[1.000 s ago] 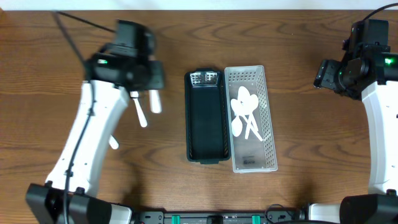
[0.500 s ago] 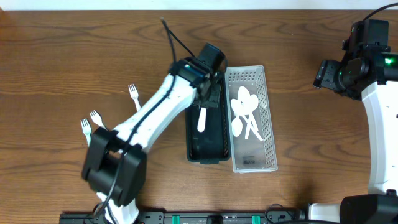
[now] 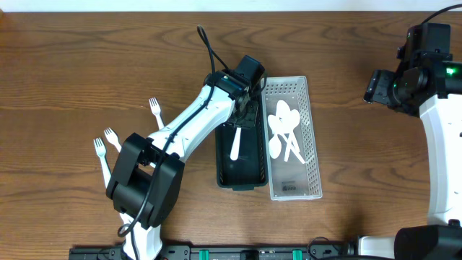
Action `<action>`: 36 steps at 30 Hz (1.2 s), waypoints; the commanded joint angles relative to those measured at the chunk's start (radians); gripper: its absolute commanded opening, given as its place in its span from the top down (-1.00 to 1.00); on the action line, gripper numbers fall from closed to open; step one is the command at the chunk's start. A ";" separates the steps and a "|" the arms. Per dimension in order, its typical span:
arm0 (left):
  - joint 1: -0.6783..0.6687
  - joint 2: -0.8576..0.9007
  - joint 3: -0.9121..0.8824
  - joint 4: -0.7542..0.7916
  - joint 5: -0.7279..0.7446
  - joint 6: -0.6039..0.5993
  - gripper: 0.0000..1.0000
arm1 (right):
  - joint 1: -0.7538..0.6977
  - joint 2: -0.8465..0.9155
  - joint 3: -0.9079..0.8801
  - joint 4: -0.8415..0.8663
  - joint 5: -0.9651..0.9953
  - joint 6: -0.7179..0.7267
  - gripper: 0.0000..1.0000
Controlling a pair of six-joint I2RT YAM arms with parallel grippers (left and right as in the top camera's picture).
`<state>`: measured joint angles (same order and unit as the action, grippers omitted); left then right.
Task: Pack container
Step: 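Carry the spoon right and drop it into the dark green tray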
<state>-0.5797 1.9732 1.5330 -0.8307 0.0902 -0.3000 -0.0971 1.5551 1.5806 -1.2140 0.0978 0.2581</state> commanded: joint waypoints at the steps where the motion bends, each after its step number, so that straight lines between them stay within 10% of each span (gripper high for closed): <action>1: 0.008 -0.046 0.018 -0.005 -0.006 0.060 -0.06 | -0.001 0.003 -0.005 -0.002 0.003 -0.013 -0.55; 14: 0.369 -0.329 0.044 -0.023 -0.095 0.085 -0.67 | -0.001 0.003 -0.007 -0.001 0.003 -0.024 -0.54; 36: 0.581 0.124 0.040 -0.036 -0.072 0.081 -0.71 | -0.001 0.003 -0.007 -0.006 0.003 -0.024 -0.54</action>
<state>0.0010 2.0823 1.5787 -0.8585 0.0154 -0.2302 -0.0971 1.5551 1.5795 -1.2156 0.0978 0.2489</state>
